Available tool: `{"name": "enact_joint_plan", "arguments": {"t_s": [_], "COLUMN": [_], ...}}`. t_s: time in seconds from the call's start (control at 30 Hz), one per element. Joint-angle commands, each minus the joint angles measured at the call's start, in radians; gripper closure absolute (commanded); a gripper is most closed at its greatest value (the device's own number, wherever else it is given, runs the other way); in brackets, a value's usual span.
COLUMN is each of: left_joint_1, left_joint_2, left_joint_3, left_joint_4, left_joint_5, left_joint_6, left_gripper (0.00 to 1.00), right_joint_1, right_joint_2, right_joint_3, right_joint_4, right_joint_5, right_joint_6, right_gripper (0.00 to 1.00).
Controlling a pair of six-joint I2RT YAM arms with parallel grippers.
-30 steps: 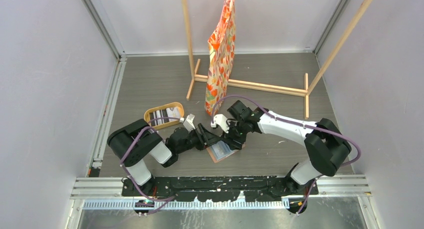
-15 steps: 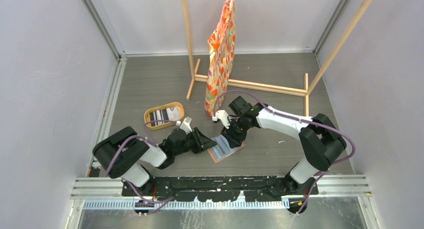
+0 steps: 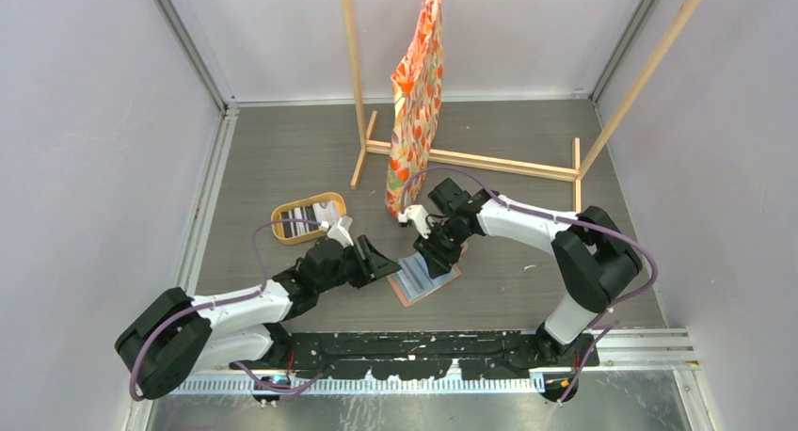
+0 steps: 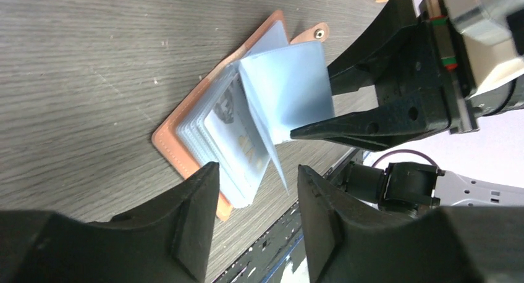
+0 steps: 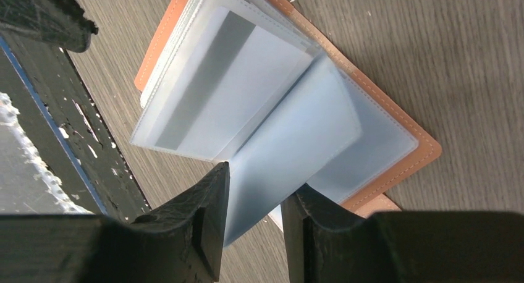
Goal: Put the credit cards into the card holder
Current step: Insert the credit card into the card holder.
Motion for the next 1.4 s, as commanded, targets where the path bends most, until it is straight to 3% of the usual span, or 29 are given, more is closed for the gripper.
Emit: {"name": "enact_joint_plan", "arguments": {"t_s": [0.0,0.23,0.6,0.7,0.83,1.0,1.2,1.37], "left_joint_1": [0.004,-0.013,-0.04,-0.042,-0.037,-0.001,0.035,0.052], "left_joint_2": [-0.006,0.114,0.342,0.397,0.467,0.499,0.464,0.381], "left_joint_3": [0.035,0.043,0.08,0.082,0.054,0.007,-0.025,0.019], "left_joint_4": [-0.044,0.137,0.376,0.415,0.518,0.579,0.512,0.28], "left_joint_5": [0.012,0.05,0.063,0.065,0.066,0.133,0.184,0.19], "left_joint_6": [0.032,-0.039,-0.121,-0.134,-0.148,-0.149,-0.122,-0.052], "left_gripper": [0.46,0.45,0.59,0.68,0.93,0.99,0.99,0.95], "right_joint_1": [-0.022,-0.032,-0.032,-0.034,-0.06,-0.131,-0.146,-0.16], "right_joint_2": [0.004,0.01,0.024,0.027,0.037,0.062,0.073,0.098], "right_joint_3": [0.041,0.044,0.051,0.055,0.056,0.069,0.085,0.102], "right_joint_4": [-0.01,-0.009,-0.021,-0.025,-0.027,-0.036,-0.053,-0.075], "right_joint_5": [-0.047,-0.055,-0.06,-0.061,-0.082,-0.132,-0.135,-0.128], "right_joint_6": [0.039,0.047,0.044,0.045,0.074,0.126,0.141,0.147], "right_gripper": [0.6,0.62,0.63,0.64,0.66,0.76,0.88,0.98]}}
